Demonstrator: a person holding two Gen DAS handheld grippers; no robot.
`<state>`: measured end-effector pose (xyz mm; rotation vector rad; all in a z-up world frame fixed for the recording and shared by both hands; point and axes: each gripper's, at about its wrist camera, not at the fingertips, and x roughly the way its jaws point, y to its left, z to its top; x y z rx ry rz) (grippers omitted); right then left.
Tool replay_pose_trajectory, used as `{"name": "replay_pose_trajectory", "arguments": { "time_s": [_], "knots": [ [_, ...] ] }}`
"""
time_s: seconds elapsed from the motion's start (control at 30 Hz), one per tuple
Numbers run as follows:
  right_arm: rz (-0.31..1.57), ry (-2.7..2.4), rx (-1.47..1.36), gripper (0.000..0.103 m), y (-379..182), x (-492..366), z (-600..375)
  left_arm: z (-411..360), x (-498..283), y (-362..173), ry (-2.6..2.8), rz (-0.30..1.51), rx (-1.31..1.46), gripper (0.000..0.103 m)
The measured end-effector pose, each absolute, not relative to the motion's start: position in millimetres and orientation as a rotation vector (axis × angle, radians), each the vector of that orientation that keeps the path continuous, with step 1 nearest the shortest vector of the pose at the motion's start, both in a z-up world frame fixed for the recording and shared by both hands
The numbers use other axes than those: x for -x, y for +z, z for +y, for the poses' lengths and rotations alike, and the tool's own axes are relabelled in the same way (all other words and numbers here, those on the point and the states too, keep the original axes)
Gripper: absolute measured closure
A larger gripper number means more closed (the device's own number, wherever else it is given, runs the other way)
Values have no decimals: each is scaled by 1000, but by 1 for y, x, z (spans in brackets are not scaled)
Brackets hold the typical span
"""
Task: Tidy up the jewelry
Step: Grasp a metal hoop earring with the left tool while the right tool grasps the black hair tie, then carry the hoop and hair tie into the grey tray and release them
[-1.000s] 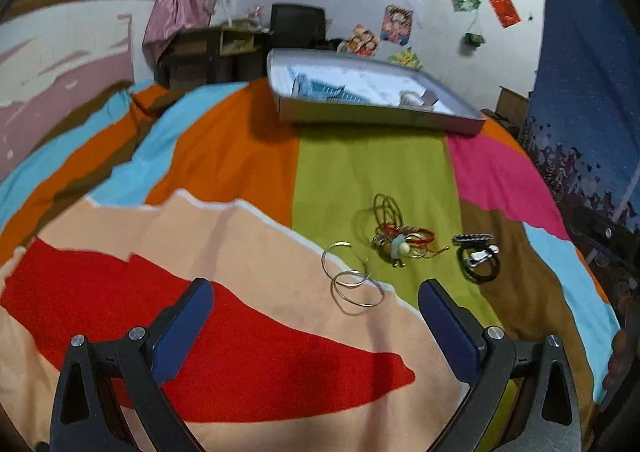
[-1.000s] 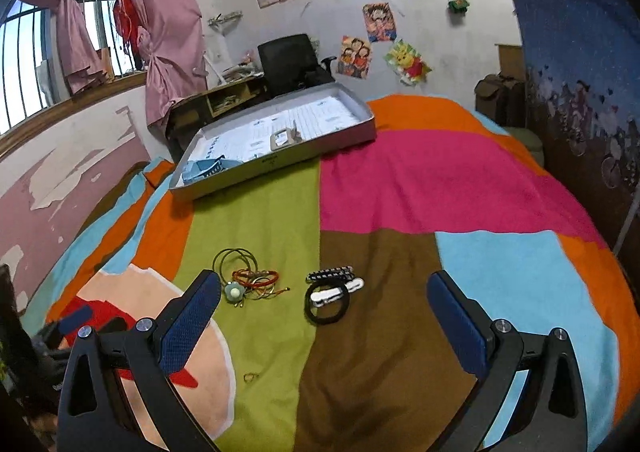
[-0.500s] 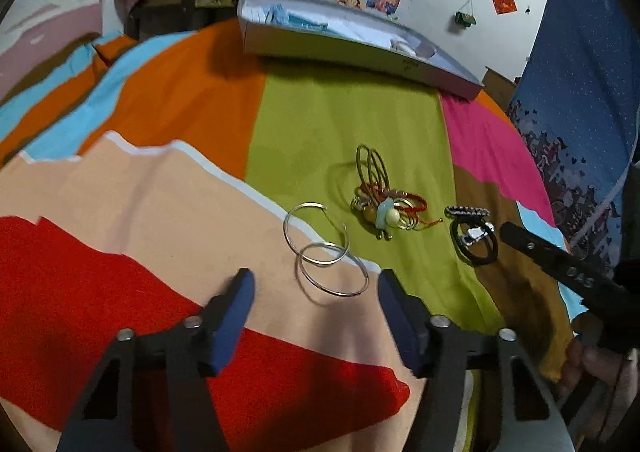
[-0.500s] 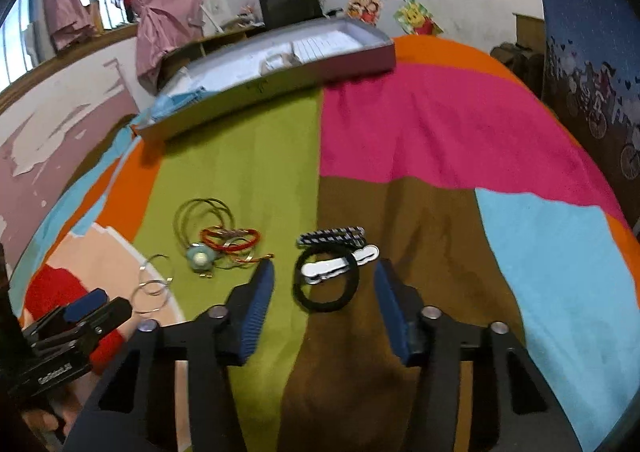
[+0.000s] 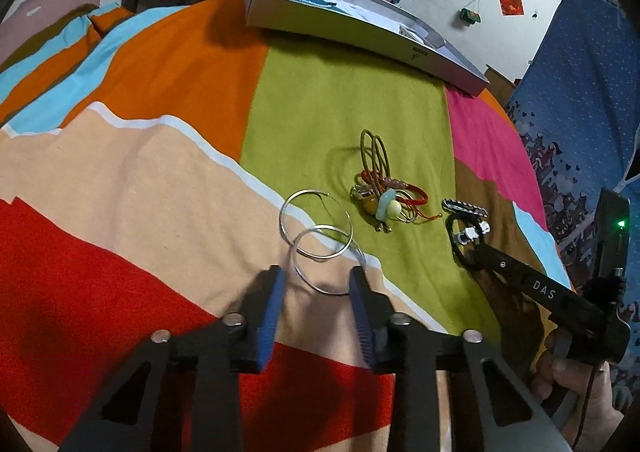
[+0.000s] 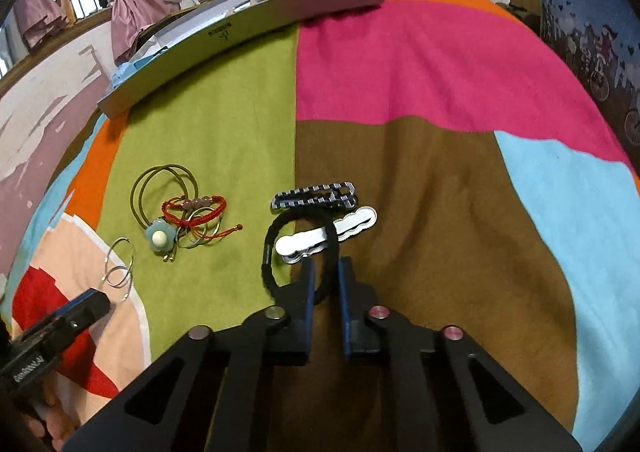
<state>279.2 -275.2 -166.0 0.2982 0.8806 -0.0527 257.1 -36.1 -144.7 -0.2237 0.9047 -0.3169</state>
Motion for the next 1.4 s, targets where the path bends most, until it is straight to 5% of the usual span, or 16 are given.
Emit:
{"name": "replay_pose_trajectory", "arguments": {
  "time_s": [0.3, 1.4],
  "knots": [
    [899, 54, -328, 98, -171, -282, -252, -33, -256, -144, -326, 910, 274, 99],
    [532, 206, -383, 98, -75, -271, -273, -35, -280, -30, -287, 690, 243, 100]
  ]
}}
